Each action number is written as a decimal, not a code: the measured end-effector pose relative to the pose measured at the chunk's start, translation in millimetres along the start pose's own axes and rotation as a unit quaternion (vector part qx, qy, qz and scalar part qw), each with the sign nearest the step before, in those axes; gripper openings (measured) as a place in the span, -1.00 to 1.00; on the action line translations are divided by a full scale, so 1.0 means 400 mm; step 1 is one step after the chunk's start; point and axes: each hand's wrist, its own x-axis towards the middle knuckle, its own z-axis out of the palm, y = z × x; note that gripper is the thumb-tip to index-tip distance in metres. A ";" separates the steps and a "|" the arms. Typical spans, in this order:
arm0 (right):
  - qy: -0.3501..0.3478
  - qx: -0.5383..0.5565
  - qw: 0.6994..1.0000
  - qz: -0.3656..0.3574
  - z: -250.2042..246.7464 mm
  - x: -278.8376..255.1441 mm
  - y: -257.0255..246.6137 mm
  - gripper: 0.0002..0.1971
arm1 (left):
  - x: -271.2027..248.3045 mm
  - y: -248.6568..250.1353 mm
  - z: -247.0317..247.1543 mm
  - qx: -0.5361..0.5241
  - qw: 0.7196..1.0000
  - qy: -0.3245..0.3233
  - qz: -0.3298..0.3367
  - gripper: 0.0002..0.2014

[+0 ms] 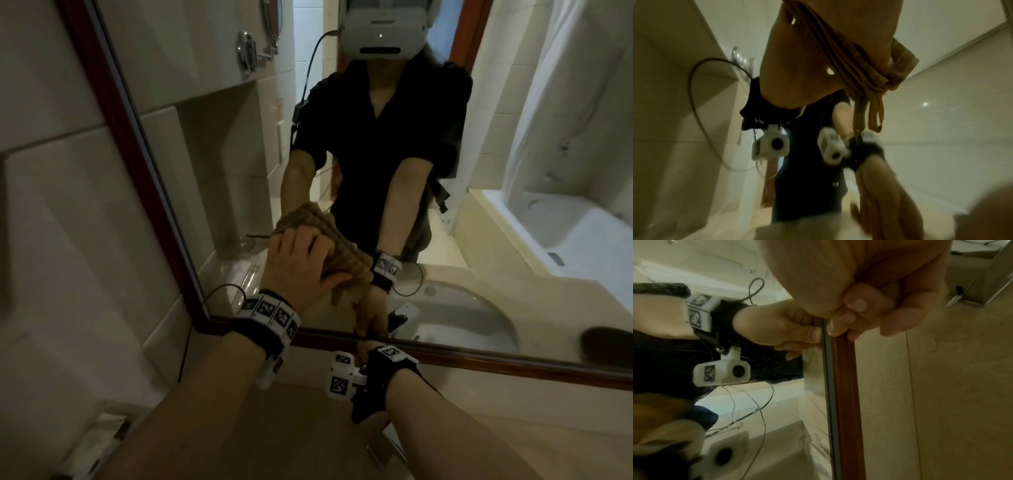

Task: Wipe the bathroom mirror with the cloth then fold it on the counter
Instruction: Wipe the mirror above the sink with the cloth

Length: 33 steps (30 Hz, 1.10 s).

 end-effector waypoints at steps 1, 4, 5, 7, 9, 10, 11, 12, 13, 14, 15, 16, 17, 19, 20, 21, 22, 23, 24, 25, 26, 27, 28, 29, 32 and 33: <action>0.002 -0.027 0.999 0.027 0.000 -0.027 -0.023 -0.53 | 0.037 -0.004 -0.019 -0.007 1.000 0.015 -0.018 -0.47; 0.031 -0.190 0.981 0.029 -0.009 -0.066 -0.024 -0.22 | 0.176 -0.032 -0.087 -0.022 0.991 0.074 -0.112 -0.41; 0.021 -0.232 0.973 0.014 -0.010 -0.085 -0.029 -0.10 | 0.222 -0.043 -0.109 -0.028 0.983 0.102 -0.151 -0.38; 0.016 -0.215 0.977 0.008 -0.003 -0.092 -0.025 0.02 | 0.291 -0.063 -0.143 -0.036 0.965 0.158 -0.208 -0.33; 0.027 -0.148 0.988 0.010 0.002 -0.077 -0.038 0.00 | 0.305 -0.069 -0.147 -0.026 0.959 0.186 -0.211 -0.32; 0.027 -0.136 0.990 0.011 0.002 -0.079 -0.039 -0.02 | 0.290 -0.068 -0.141 -0.016 0.961 0.189 -0.200 -0.33; 0.054 -0.149 0.987 0.023 -0.003 -0.084 -0.042 -0.01 | 0.261 -0.066 -0.130 -0.009 0.964 0.185 -0.188 -0.34; 0.063 -0.228 0.971 -0.017 -0.005 -0.081 -0.034 0.03 | 0.221 -0.065 -0.114 -0.009 0.968 0.174 -0.181 -0.35; 0.062 -0.251 0.966 -0.028 -0.014 -0.103 -0.036 0.05 | 0.172 -0.063 -0.096 -0.015 0.971 0.154 -0.181 -0.36; 0.052 -0.279 0.959 -0.030 -0.009 -0.100 -0.030 0.03 | 0.116 -0.064 -0.075 -0.024 0.973 0.130 -0.187 -0.37; 0.054 -0.225 0.973 -0.001 -0.003 -0.097 -0.031 -0.05 | 0.057 -0.066 -0.054 -0.035 0.973 0.107 -0.200 -0.39; 0.037 -0.144 0.989 0.001 0.007 -0.072 -0.029 -0.22 | 0.005 -0.069 -0.034 -0.046 0.971 0.089 -0.217 -0.40; -0.014 -0.109 0.994 0.002 0.012 -0.070 -0.032 -0.39 | -0.036 -0.073 -0.018 -0.056 0.967 0.079 -0.236 -0.41; -0.002 -0.176 0.983 -0.046 0.021 -0.079 -0.032 -0.43 | -0.076 -0.082 -0.002 -0.072 0.959 0.074 -0.265 -0.40; 0.016 -0.236 0.966 -0.103 0.019 -0.087 -0.031 -0.33 | -0.076 -0.085 -0.003 -0.074 0.956 0.079 -0.272 -0.39; 0.027 -0.197 0.978 -0.067 0.019 -0.092 -0.036 -0.25 | -0.063 -0.089 -0.009 -0.073 0.954 0.087 -0.277 -0.38; 0.047 -0.146 0.987 -0.038 0.019 -0.090 -0.040 -0.27 | -0.042 -0.097 -0.020 -0.073 0.951 0.099 -0.285 -0.36; 0.040 -0.147 0.988 -0.033 0.020 -0.079 -0.042 -0.38 | -0.008 -0.107 -0.036 -0.073 0.945 0.119 -0.295 -0.34; 0.026 -0.214 0.975 -0.054 0.021 -0.093 -0.050 -0.50 | 0.039 -0.125 -0.055 -0.073 0.939 0.142 -0.303 -0.33; 0.022 -0.225 0.972 -0.057 0.022 -0.094 -0.048 -0.53 | 0.096 -0.145 -0.081 -0.073 0.935 0.168 -0.305 -0.33; 0.015 -0.284 0.956 -0.071 0.023 -0.094 -0.048 -0.45 | 0.164 -0.167 -0.110 -0.073 0.931 0.193 -0.302 -0.32; 0.033 -0.296 0.952 -0.074 0.020 -0.102 -0.054 -0.29 | 0.231 -0.189 -0.140 -0.072 0.927 0.213 -0.299 -0.31; 0.030 -0.255 0.966 -0.033 0.021 -0.103 -0.048 -0.17 | 0.291 -0.209 -0.167 -0.065 0.926 0.221 -0.300 -0.29; 0.040 -0.243 0.969 -0.018 0.018 -0.103 -0.041 -0.16 | 0.337 -0.224 -0.189 -0.051 0.927 0.218 -0.302 -0.27; 0.028 -0.376 0.926 -0.029 0.011 -0.111 -0.046 0.00 | 0.344 -0.241 -0.188 -0.017 0.940 0.220 -0.261 -0.27; 0.032 -0.419 0.907 -0.026 0.011 -0.115 -0.040 0.08 | 0.301 -0.236 -0.168 -0.017 0.945 0.222 -0.240 -0.30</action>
